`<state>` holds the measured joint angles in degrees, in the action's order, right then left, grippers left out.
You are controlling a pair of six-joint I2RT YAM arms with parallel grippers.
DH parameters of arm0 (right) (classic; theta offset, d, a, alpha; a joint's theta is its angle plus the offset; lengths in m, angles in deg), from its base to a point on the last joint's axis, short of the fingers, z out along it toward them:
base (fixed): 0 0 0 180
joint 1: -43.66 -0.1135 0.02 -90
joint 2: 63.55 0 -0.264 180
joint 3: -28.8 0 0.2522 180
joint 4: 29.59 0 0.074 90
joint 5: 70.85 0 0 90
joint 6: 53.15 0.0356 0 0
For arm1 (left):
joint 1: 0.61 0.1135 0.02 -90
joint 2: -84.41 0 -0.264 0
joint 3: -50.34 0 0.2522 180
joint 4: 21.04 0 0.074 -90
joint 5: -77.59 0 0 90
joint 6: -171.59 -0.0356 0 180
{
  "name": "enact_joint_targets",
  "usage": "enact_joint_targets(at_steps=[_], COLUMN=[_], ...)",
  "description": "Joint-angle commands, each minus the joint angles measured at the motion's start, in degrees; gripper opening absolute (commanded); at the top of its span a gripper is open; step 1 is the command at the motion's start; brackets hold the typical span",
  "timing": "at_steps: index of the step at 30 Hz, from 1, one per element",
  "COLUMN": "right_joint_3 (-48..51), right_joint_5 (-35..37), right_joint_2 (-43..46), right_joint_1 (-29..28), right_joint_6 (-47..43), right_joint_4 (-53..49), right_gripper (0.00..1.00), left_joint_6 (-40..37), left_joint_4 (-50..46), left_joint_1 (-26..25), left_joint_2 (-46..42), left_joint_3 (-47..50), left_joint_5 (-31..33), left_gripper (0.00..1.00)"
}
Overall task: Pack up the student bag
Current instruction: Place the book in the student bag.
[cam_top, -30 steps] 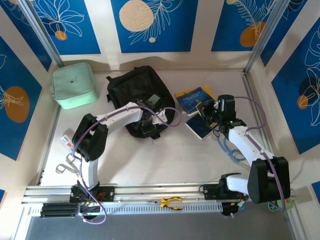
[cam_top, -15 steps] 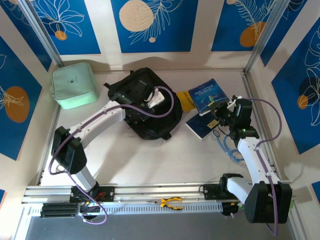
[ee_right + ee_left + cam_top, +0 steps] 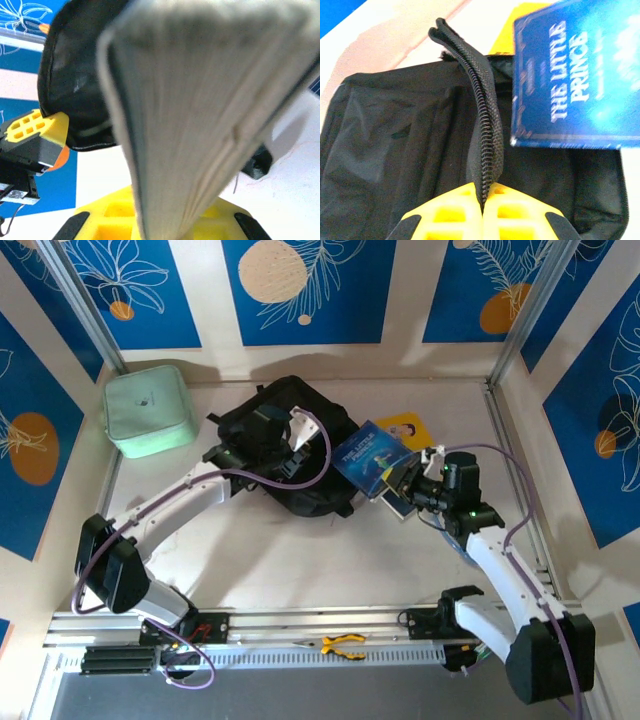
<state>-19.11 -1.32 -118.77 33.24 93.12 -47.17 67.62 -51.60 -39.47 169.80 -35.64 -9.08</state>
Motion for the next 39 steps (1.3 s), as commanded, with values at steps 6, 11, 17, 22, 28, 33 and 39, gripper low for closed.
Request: enact_joint_targets(at_steps=[6, 11, 17, 22, 28, 33, 39], right_joint_3=[-8.9, -11.5, -16.0, -16.3, -19.6, -23.9, -31.3], right_joint_5=[-2.0, -6.9, -5.3, -1.5, 0.9, 2.5, 7.6], right_joint_2=[-14.7, -23.2, -27.0, -33.1, -41.9, -48.5, -58.2], right_joint_1=[-6.9, -8.2, -12.2, -13.8, -14.8, -15.5, -17.3], right_joint_6=[7.7, 15.2, 13.9, 14.8, 12.8, 11.8, 9.6], right_joint_4=[7.6, 23.5, 26.6, 28.8, 32.1, 31.4, 26.0], right_gripper=[0.06, 0.06, 0.06, 0.06, 0.06, 0.06, 0.06], left_joint_6=[-4.5, -5.5, -5.9, -5.2, -4.6, -3.8, -2.0], left_joint_4=[18.5, 22.9, 20.4, 20.5, 20.7, 21.0, 19.1], left_joint_1=[0.1, 0.2, 0.1, 0.2, 0.2, 0.3, 0.4], left_joint_2=[-8.2, -10.5, -10.6, -10.1, -8.9, -7.6, -4.7], left_joint_3=[8.6, 12.1, 12.1, 11.8, 11.3, 11.6, 10.6], left_joint_5=[-10.8, -11.3, -12.3, -13.7, -14.1, -13.1, -9.8], left_gripper=[0.00, 0.00, 0.00, 0.00, 0.00, 0.00, 0.00])
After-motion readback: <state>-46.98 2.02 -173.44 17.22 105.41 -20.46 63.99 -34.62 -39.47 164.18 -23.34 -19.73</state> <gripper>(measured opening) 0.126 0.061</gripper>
